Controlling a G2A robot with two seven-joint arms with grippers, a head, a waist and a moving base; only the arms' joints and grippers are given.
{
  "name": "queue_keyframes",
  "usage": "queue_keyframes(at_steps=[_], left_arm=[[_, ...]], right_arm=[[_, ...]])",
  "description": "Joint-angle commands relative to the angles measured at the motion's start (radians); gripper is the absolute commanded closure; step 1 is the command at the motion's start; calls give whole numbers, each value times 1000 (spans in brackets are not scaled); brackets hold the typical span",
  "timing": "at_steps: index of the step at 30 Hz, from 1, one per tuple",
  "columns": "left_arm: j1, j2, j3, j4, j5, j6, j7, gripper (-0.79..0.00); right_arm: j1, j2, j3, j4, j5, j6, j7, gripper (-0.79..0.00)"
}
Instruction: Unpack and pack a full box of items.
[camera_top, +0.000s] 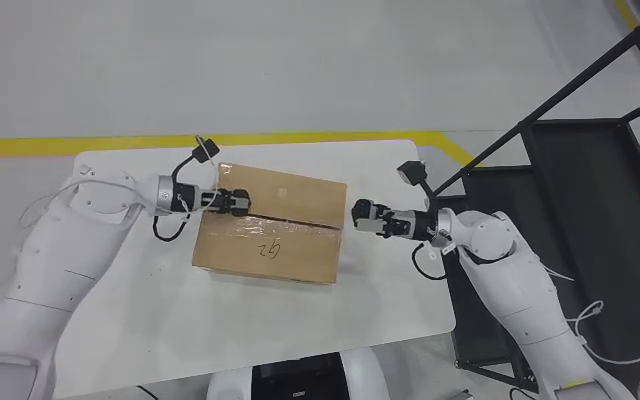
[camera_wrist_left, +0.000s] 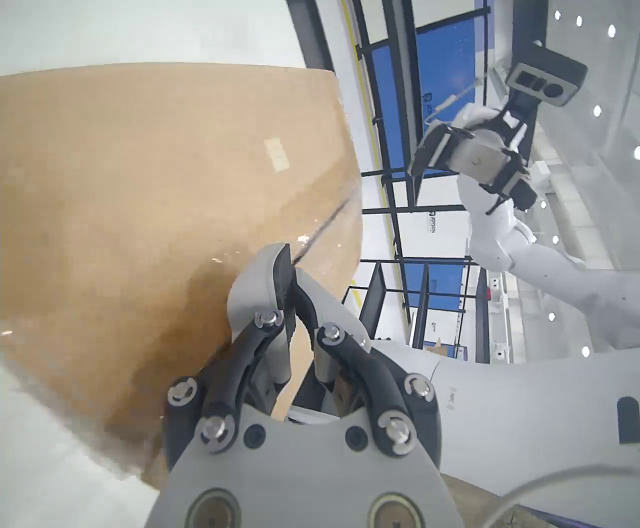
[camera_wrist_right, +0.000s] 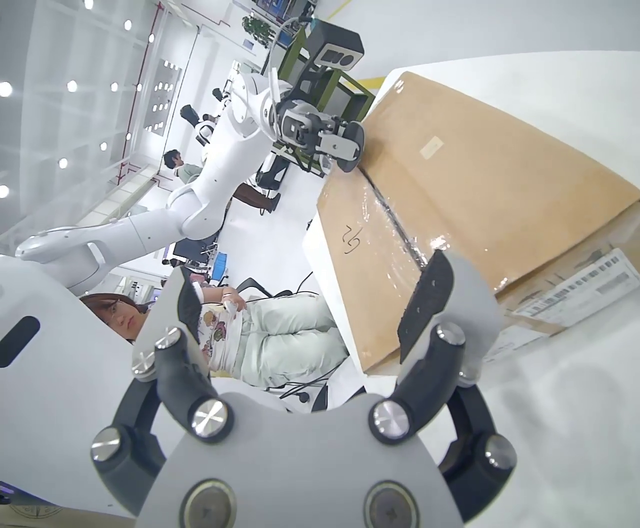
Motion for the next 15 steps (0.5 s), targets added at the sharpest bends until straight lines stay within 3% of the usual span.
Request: queue_keyframes(at_steps=[1,7,15], left_arm=[[-10,-3,2,32,7,-2,-2,0],[-7,7,-20,68,28,-17,-36,0],[37,27,-75,42,-24,-19,-79,0]], right_arm=[[-4,1,1,2,-2,4,0,-785],[-3,3,-2,9,-4,22,-6,-785],[6,4,-2,31,-15,41,-28,-785]])
